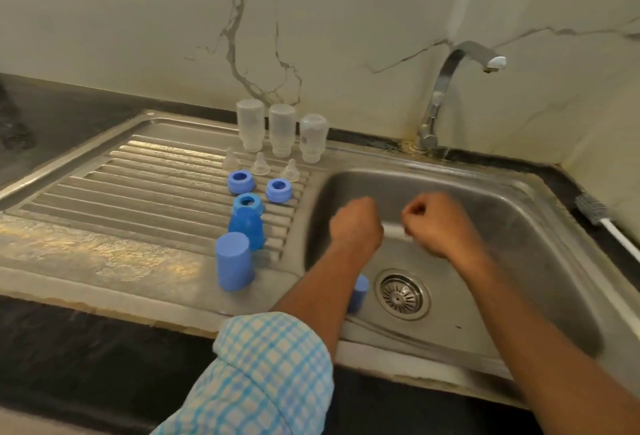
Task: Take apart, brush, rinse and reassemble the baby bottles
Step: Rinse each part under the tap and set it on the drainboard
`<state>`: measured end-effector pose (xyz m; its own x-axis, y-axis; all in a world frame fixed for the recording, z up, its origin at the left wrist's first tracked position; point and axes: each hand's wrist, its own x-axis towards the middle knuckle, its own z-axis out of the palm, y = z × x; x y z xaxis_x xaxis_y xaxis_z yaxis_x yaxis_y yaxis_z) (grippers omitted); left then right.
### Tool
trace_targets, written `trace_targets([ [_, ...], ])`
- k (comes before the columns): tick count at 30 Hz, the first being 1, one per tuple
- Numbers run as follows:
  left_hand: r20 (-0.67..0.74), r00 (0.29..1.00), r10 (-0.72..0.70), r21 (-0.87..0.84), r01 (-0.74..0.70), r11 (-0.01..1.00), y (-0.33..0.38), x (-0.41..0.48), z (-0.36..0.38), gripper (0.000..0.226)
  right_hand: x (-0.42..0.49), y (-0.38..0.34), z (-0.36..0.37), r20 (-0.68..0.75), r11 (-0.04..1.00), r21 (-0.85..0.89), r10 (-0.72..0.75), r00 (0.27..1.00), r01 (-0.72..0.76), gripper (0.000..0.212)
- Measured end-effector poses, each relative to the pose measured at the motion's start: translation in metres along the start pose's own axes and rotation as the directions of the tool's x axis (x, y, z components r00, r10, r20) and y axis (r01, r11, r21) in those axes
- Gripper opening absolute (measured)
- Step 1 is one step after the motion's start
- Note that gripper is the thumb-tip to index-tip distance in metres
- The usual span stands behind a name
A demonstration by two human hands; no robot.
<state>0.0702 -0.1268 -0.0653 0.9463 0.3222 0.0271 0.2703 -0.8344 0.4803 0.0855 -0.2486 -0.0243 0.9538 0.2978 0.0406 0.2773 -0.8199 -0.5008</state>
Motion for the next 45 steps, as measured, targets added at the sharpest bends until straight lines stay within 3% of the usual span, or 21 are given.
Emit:
trace_targets([
  [1,-0.031,0.999,-0.025,-0.018,0.024,1.000,-0.003,0.002,0.001,0.023,0.003,0.016,0.012,0.102,0.995,-0.093,0.039,0.994,-0.029,0.007],
  [4,-0.058,0.998,-0.036,-0.068,0.032,0.997,0.000,0.003,0.000,0.023,0.004,0.035,0.045,0.486,0.971,-0.230,0.062,0.872,0.059,0.057],
  [6,-0.084,0.996,-0.041,-0.097,0.033,0.995,-0.003,0.006,-0.001,0.025,0.006,0.023,0.061,0.560,0.958,-0.249,0.024,0.828,0.141,0.075],
  [10,-0.135,0.989,-0.056,-0.141,0.036,0.989,-0.006,0.013,0.000,0.027,0.022,0.006,0.091,0.633,0.903,-0.347,0.027,0.774,0.253,0.077],
  [14,-0.150,0.988,-0.047,-0.155,0.023,0.988,-0.008,0.019,0.001,0.027,0.027,0.010,0.108,0.689,0.857,-0.403,0.054,0.723,0.320,0.064],
  [16,-0.127,0.990,-0.060,-0.180,0.036,0.983,-0.009,0.022,0.004,0.029,0.034,0.017,0.095,0.637,0.890,-0.392,0.080,0.767,0.233,0.059],
  [18,-0.103,0.992,-0.079,-0.208,0.056,0.976,-0.009,0.025,0.007,0.028,0.048,0.030,0.076,0.462,0.959,-0.280,0.109,0.880,0.028,0.057],
  [20,-0.077,0.993,-0.084,-0.216,0.066,0.974,-0.005,0.028,0.010,0.030,0.063,0.051,0.055,0.238,0.985,-0.016,0.168,0.957,-0.169,0.055],
  [23,-0.002,1.000,-0.007,-0.239,0.007,0.971,0.002,0.037,0.023,0.031,0.074,0.078,0.034,0.049,0.902,0.333,0.272,0.961,-0.273,0.069],
  [25,0.064,0.996,0.067,-0.257,-0.049,0.965,0.012,0.046,0.034,0.032,0.079,0.089,0.028,-0.015,0.873,0.423,0.275,0.961,-0.243,0.070],
  [28,0.126,0.979,0.157,-0.275,-0.118,0.954,0.027,0.055,0.049,0.049,0.088,0.095,0.028,-0.116,0.840,0.522,0.239,0.964,-0.145,0.053],
  [35,0.036,0.956,0.291,-0.373,-0.257,0.892,0.042,0.064,0.062,0.053,0.103,0.091,0.030,-0.281,0.840,0.542,0.185,0.942,-0.003,0.041],
  [45,-0.011,0.951,0.308,-0.348,-0.292,0.891,0.040,0.069,0.066,0.068,0.101,0.085,0.024,-0.224,0.848,0.530,0.123,0.967,0.015,0.046],
])
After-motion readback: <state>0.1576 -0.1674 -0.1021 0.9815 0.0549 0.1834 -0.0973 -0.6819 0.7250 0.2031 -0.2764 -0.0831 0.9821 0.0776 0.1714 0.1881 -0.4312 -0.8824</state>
